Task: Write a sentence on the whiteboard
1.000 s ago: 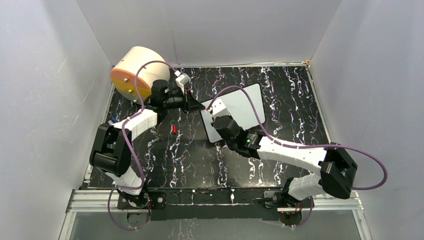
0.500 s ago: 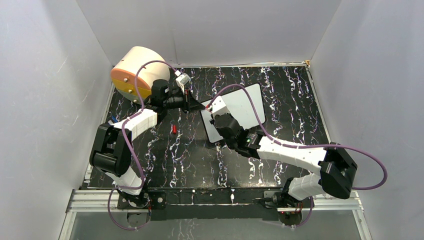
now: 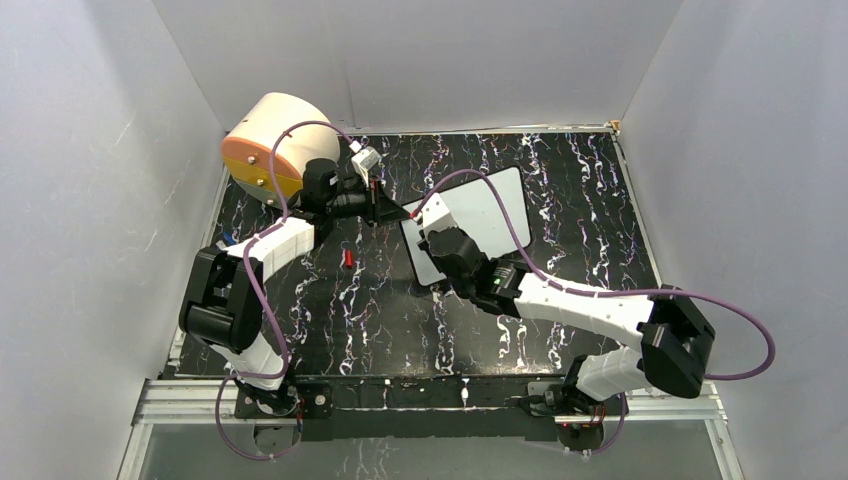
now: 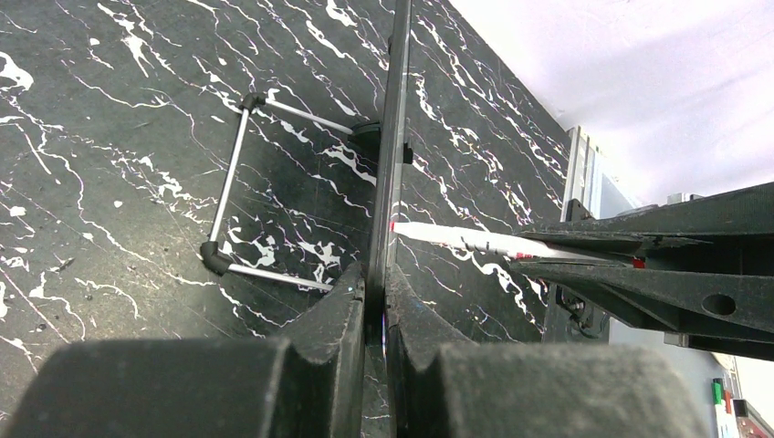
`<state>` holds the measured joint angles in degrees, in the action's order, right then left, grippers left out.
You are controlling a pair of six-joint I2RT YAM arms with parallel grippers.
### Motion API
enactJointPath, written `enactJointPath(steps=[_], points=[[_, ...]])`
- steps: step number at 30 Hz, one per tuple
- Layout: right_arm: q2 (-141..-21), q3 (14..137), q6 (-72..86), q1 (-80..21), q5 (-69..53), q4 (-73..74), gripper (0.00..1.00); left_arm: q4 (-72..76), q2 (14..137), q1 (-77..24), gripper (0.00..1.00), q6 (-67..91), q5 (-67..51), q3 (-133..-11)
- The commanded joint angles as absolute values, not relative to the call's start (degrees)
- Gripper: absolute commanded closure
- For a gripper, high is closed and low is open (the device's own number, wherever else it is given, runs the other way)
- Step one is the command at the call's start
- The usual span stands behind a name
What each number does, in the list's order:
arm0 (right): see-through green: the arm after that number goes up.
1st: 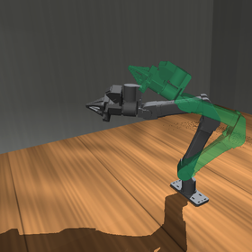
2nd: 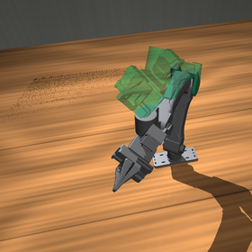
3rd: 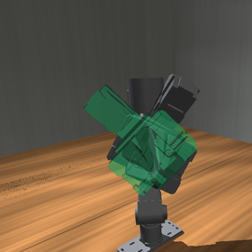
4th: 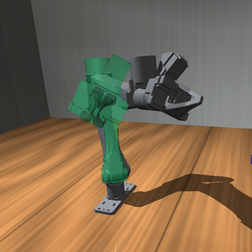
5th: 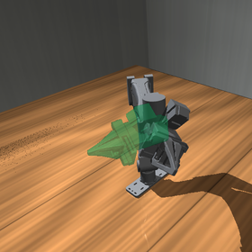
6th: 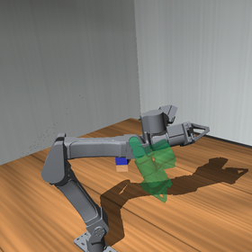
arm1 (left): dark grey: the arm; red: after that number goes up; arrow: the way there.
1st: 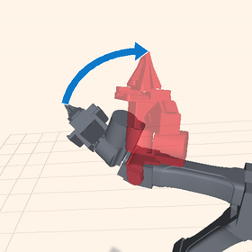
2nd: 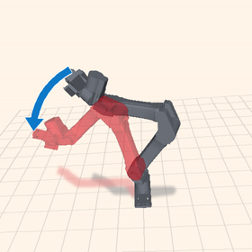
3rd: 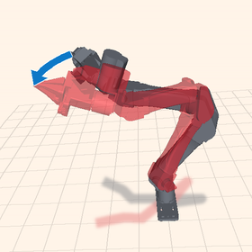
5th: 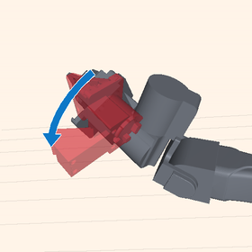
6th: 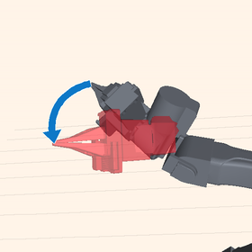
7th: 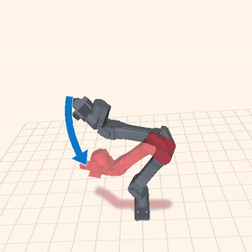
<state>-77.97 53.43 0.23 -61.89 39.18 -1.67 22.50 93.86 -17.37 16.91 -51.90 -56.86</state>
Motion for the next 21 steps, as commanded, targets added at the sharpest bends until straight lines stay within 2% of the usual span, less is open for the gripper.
enactJointPath(steps=[1, 21], points=[[-75.1, 52.8, 0.1, -61.6, 39.9, -3.7, 1.0, 19.6, 92.3, -17.4, 1.0, 14.4, -49.6, -57.7], [-73.8, 51.4, -2.3, -60.7, 41.2, -3.8, 1.0, 18.5, 92.4, -17.4, 1.0, 13.8, -49.8, -58.4]])
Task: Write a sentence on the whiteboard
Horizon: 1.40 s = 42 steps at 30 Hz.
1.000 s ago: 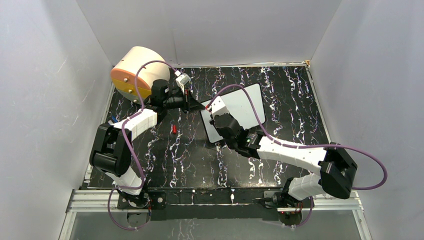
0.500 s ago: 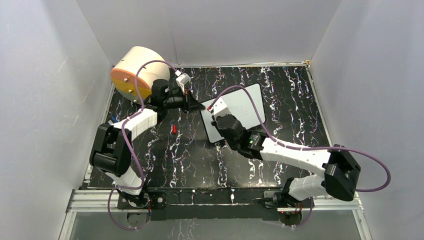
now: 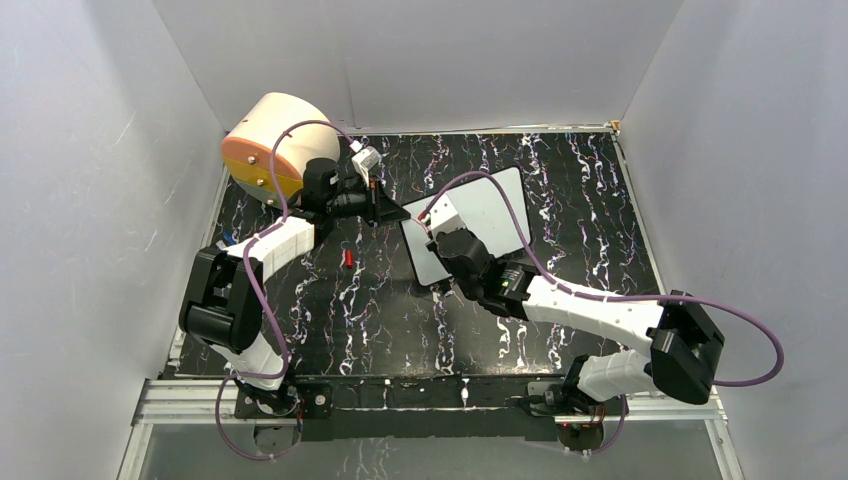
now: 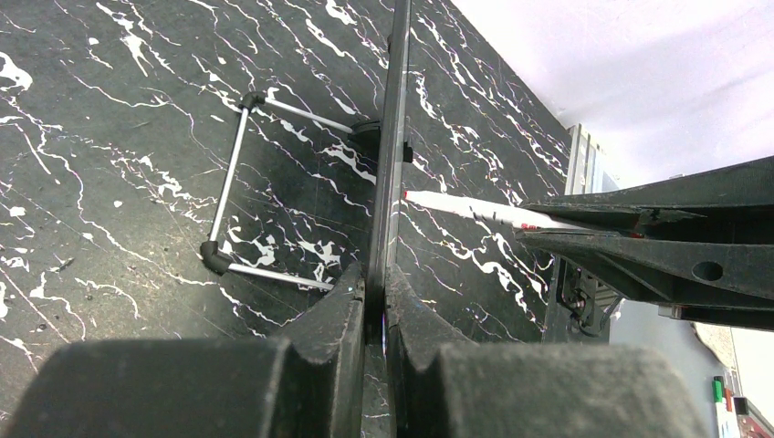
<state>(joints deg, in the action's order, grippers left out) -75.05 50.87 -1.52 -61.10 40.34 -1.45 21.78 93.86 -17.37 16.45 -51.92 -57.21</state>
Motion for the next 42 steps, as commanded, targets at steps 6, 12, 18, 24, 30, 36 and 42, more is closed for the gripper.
enactJointPath(steps=[6, 12, 18, 24, 30, 36, 42], points=[[-74.2, 51.6, -2.3, -60.6, 41.1, -4.1, 1.0, 18.1, 92.5, -17.5, 1.0, 13.6, -49.9, -58.6], [-74.3, 51.7, -2.7, -60.1, 41.1, -5.0, 1.0, 17.8, 92.5, -17.5, 1.0, 13.4, -50.0, -58.6], [-74.8, 52.3, -3.1, -60.0, 40.8, -5.9, 1.0, 17.6, 92.5, -17.5, 1.0, 13.2, -50.1, -58.8], [-75.3, 53.1, -3.8, -59.8, 40.3, -6.6, 1.0, 17.5, 92.7, -17.5, 1.0, 13.1, -50.1, -58.9], [-75.6, 53.3, -4.0, -59.7, 39.9, -7.0, 1.0, 17.3, 92.8, -17.5, 1.0, 13.1, -50.3, -59.0], [-76.2, 53.4, -3.7, -59.4, 39.8, -6.4, 1.0, 17.4, 92.8, -17.5, 1.0, 13.2, -50.4, -59.0], [-76.3, 53.2, -2.6, -59.3, 39.3, -4.5, 1.0, 17.3, 92.8, -17.5, 1.0, 13.2, -50.5, -59.2]])
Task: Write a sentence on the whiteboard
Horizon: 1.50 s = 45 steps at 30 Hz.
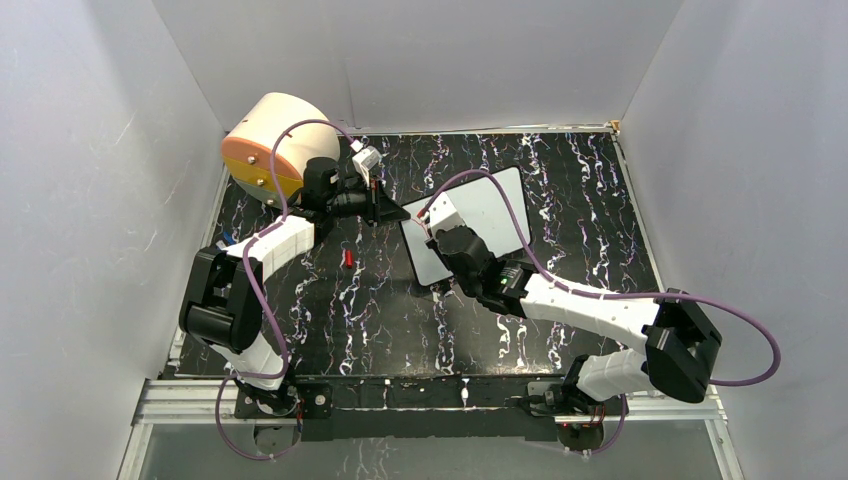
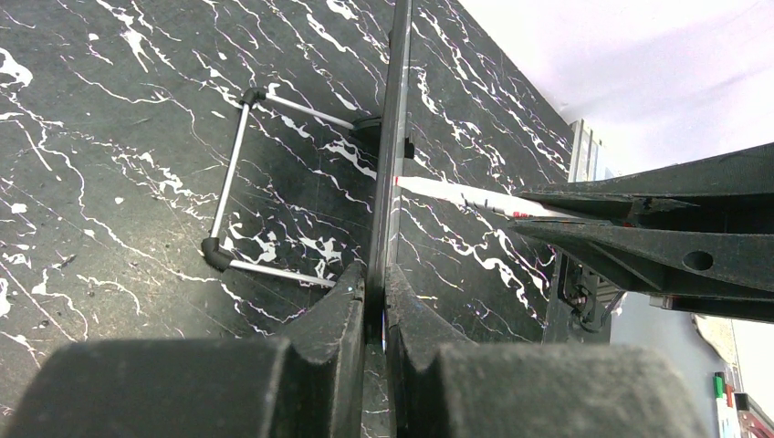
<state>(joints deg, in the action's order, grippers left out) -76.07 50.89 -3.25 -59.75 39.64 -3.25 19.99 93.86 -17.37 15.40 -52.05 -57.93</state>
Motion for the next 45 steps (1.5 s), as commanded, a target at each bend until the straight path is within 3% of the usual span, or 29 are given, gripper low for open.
enactJointPath(steps=[1, 16, 45], points=[[-76.3, 53.3, -2.4, -59.3, 39.3, -4.0, 1.0, 17.3, 92.7, -17.4, 1.0, 13.2, -50.5, -59.2], [-75.8, 52.9, -0.4, -59.3, 38.0, 3.1, 1.0, 17.3, 93.0, -17.6, 1.0, 13.5, -50.4, -59.3], [-74.5, 51.9, -2.5, -58.4, 41.8, -3.5, 1.0, 15.9, 93.1, -17.7, 1.0, 12.5, -50.6, -59.6]])
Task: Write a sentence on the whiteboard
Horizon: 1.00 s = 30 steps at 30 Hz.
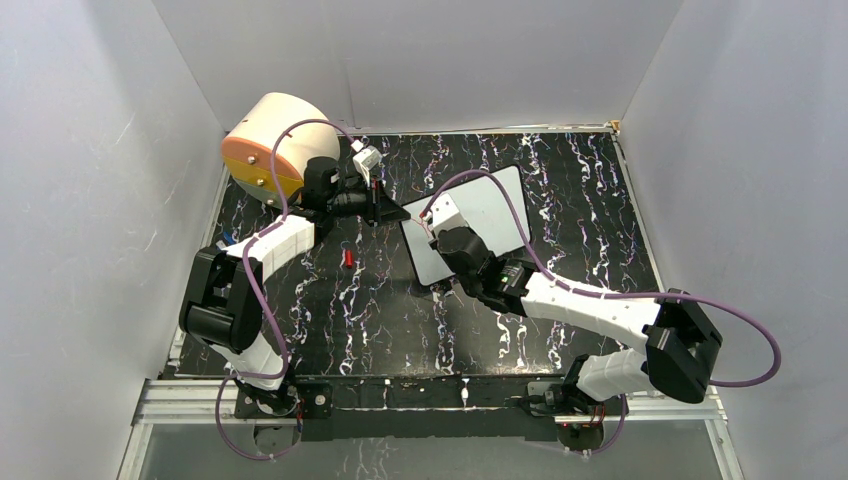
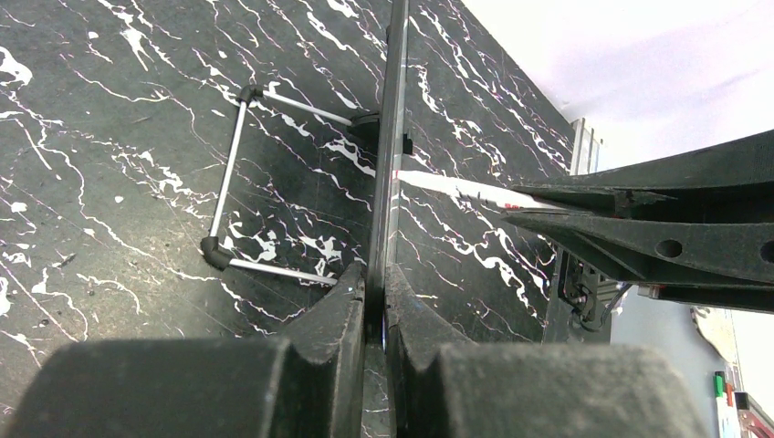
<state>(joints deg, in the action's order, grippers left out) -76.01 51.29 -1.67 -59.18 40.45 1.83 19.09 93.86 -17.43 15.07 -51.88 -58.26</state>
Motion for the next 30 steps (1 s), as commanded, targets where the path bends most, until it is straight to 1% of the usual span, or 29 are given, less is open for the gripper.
enactJointPath(steps=[1, 17, 30], points=[[-74.4, 51.8, -2.7, -58.4, 41.6, -3.9, 1.0, 15.9, 93.2, -17.7, 1.0, 12.5, -50.6, -59.7], [-75.2, 52.6, -3.8, -57.4, 40.6, -5.2, 1.0, 15.6, 93.0, -17.7, 1.0, 12.2, -50.5, -59.7], [-75.6, 52.9, -1.3, -57.4, 38.2, 1.6, 1.0, 15.4, 92.9, -17.7, 1.0, 12.1, -50.4, -59.9]])
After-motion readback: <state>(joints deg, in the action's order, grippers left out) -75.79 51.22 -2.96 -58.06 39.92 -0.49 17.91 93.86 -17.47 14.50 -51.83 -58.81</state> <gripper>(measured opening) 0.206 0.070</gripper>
